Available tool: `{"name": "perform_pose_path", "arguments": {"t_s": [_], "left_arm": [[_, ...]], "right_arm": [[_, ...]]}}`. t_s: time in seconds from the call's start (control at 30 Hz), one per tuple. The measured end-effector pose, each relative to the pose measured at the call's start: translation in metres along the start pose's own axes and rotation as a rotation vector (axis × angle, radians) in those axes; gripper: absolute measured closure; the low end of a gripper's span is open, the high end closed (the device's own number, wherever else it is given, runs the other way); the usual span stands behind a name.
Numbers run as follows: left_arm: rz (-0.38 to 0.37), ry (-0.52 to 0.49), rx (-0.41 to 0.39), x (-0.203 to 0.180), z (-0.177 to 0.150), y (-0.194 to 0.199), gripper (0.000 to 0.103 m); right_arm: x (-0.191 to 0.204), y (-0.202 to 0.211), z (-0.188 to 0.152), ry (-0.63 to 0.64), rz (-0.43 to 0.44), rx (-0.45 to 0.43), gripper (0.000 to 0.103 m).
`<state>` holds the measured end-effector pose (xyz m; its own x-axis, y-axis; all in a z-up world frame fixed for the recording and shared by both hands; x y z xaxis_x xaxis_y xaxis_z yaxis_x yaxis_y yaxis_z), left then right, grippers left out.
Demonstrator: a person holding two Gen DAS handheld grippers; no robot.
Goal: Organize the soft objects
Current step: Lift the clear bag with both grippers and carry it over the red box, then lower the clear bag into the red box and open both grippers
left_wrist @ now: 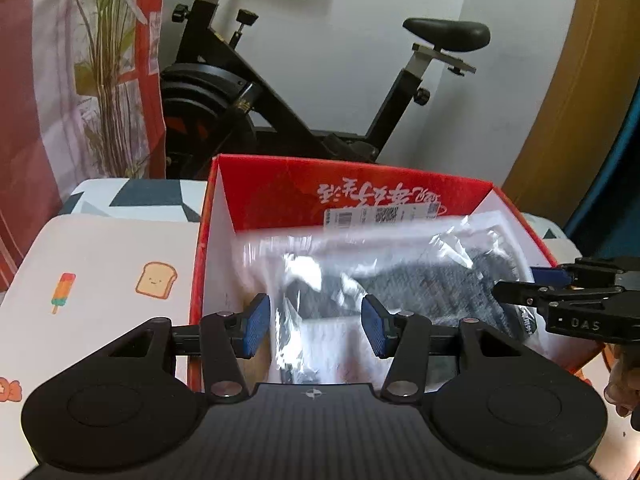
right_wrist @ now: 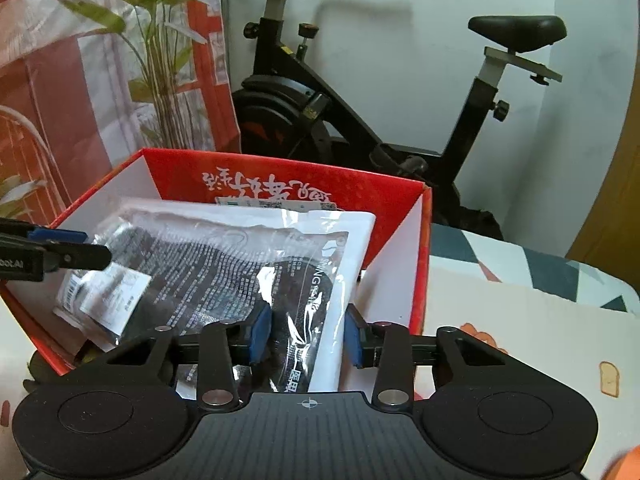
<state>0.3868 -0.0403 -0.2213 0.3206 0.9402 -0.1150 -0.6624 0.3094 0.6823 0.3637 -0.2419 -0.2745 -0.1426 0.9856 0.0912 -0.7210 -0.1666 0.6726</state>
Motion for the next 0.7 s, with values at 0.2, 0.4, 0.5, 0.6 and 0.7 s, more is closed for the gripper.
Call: {"name": "perform_pose_path", "arguments": {"t_s": [0.2, 0.4, 0.5, 0.6, 0.7], "left_arm": [[-0.018, -0.021, -0.027, -0.008, 0.005, 0.006, 0.050], [-0.028, -0.024, -0.038, -0.011, 0.003, 0.008, 0.050], [-0.031, -0.017, -0.037, -0.009, 0.003, 0.009, 0.050], [-0.034, -0.013, -0.039, -0.008, 0.002, 0.010, 0.050], [-0.035, -0.012, -0.041, -0.007, 0.002, 0.013, 0.050]], "right_arm": [[0.004, -0.004, -0.002, 0.016, -0.005, 0.030, 0.078], [0.007, -0.010, -0.001, 0.074, -0.043, 0.064, 0.078], [0.011, -0.013, -0.002, 0.127, -0.066, 0.101, 0.078], [0.013, -0.015, -0.002, 0.150, -0.072, 0.135, 0.077], [0.008, -0.015, 0.004, 0.094, -0.035, 0.156, 0.075]]}}
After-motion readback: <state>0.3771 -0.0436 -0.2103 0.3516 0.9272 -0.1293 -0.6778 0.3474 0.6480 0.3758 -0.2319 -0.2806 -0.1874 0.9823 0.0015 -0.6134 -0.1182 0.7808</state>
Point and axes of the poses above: each gripper's, at about its wrist camera, not at the fingertips, and y roughly against the way its jaws point, x to its left, z to its top, the point moved 7 cm from there along -y, roughly the way its jaws point, and after that the axes turned 1 degree about x, right-handed, at the moved point
